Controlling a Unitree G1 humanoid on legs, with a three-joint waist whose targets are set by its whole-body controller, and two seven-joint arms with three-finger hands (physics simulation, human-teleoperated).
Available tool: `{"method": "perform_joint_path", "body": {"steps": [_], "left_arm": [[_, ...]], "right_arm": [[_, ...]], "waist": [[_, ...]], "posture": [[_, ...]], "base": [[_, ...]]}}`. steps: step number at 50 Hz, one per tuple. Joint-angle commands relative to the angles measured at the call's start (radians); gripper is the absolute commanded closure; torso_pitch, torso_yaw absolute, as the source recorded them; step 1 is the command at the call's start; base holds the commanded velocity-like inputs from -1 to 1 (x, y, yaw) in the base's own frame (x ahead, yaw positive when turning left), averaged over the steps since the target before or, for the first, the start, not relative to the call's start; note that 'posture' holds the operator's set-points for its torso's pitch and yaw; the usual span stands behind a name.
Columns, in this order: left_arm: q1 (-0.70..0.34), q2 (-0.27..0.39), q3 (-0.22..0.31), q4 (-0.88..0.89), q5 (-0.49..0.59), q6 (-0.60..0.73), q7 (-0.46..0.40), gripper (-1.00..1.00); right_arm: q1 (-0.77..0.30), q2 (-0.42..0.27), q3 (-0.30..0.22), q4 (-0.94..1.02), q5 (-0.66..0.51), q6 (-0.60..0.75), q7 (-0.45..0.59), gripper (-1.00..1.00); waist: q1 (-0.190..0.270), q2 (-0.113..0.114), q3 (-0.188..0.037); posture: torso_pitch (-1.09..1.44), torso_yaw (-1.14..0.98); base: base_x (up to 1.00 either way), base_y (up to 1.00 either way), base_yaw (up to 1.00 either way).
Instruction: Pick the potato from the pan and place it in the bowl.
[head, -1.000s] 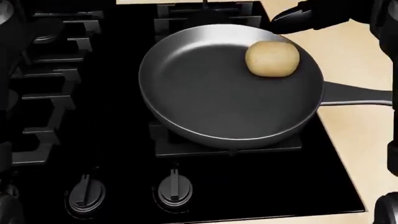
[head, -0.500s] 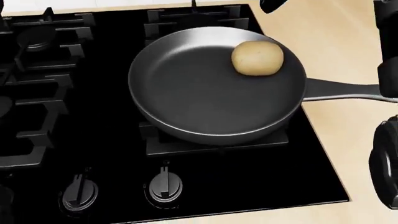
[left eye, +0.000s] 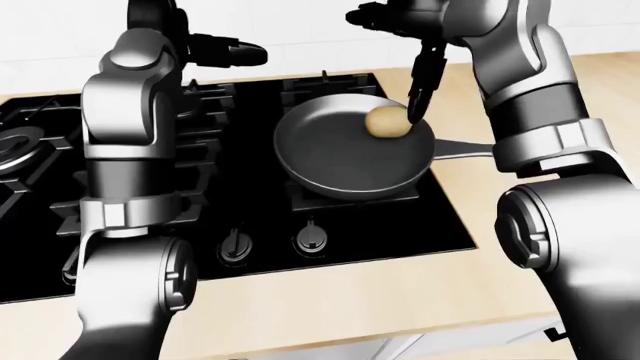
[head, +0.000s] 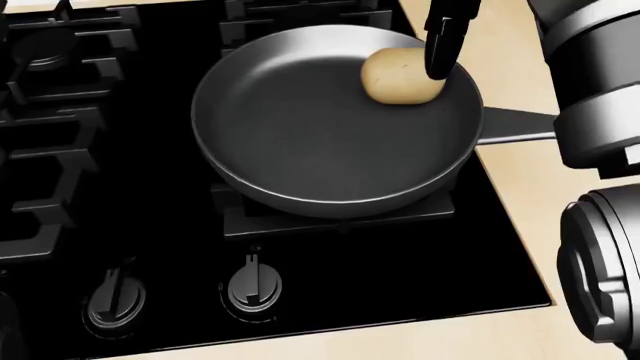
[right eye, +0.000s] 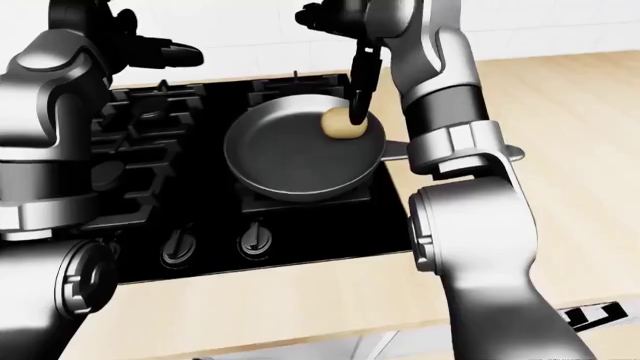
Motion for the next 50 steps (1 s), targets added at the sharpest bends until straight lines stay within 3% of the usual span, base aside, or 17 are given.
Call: {"method": "perform_joint_path", "body": {"steps": [1, 12, 23, 50], "left_arm": [[-0.038, 0.013, 0.008, -0.035, 0.004, -0.023, 0.003, -1.00], [-0.050, 0.009, 0.007, -0.014, 0.006, -0.033, 0.001, -1.00], [-0.049, 0.011, 0.008, -0.033, 0.007, -0.017, 0.000, -1.00], [-0.055, 0.010, 0.008, -0.020, -0.003, -0.022, 0.003, -1.00]], "right_arm": [[-0.049, -0.005, -0.017, -0.030, -0.032, -0.031, -0.020, -1.00], [-0.053, 0.045, -0.030, -0.027, -0.085, -0.041, -0.005, -1.00], [0.009, 0.093, -0.024, -0.075, -0.100, -0.018, 0.017, -1.00], [0.123, 0.130, -0.028, -0.208, -0.100, 0.120, 0.209, -1.00]], "waist": [[0.000, 0.001, -0.037], [-0.005, 0.002, -0.040], [-0.008, 0.002, -0.040], [-0.010, 0.005, -0.038]], "posture": [[0.00, 0.00], [0.00, 0.00], [0.00, 0.00], [0.00, 0.00]], "base": [[0.00, 0.00, 0.00], [0.00, 0.00, 0.00], [0.00, 0.00, 0.00], [0.00, 0.00, 0.00]]}}
